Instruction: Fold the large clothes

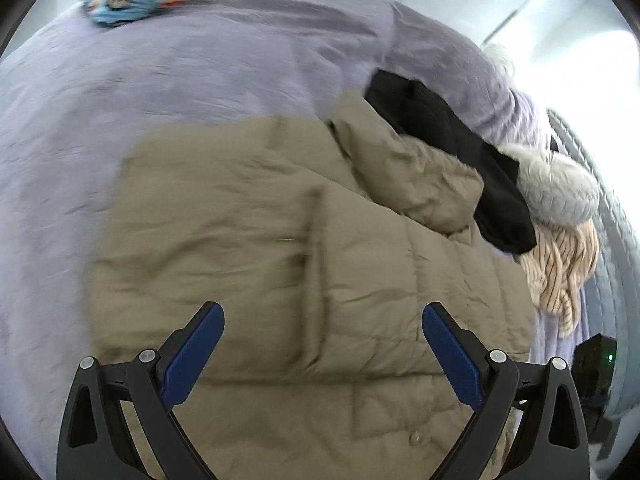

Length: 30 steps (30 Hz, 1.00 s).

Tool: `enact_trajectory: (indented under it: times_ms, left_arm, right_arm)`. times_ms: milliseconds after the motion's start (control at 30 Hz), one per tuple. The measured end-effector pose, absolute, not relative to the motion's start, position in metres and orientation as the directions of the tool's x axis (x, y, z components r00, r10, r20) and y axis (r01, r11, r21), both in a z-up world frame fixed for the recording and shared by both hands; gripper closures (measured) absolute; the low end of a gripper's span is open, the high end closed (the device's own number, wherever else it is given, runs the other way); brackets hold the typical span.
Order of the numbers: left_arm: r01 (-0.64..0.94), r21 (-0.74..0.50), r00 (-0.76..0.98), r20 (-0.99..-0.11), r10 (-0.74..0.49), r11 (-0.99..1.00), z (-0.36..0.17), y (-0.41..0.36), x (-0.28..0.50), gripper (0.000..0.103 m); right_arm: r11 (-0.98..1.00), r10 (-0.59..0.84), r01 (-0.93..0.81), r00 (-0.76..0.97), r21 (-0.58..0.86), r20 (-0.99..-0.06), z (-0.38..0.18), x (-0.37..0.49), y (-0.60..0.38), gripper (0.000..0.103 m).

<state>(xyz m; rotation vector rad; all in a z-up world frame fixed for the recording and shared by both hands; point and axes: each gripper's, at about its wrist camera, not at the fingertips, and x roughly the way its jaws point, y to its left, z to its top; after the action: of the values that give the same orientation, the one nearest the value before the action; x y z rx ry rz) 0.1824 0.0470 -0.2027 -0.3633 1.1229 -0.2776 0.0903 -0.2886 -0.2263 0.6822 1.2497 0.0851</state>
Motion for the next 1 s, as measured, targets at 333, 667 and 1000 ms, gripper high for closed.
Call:
enact_trajectory:
  times_ms: [333, 667, 1000]
  left_arm:
    - [0.065, -0.199, 0.396, -0.894, -0.208, 0.978, -0.225, 0.002, 0.195, 0.086]
    - [0.027, -0.066, 0.43, -0.9, -0.071, 0.997, -0.213, 0.021, 0.189, 0.085]
    - [0.081, -0.136, 0.512, -0.844, -0.158, 0.987, -0.166, 0.008, 0.2, 0.085]
  right_arm:
    - [0.673, 0.326, 0.46, 0.519, 0.579, -0.79, -0.239, 0.103, -0.403, 0.091]
    - [0.716, 0.354, 0.44, 0.441, 0.542, -0.825, -0.247, 0.091, -0.4, 0.084]
    - [0.786, 0.246, 0.367, 0.552, 0.497, -0.797, -0.195, 0.101, -0.433, 0.073]
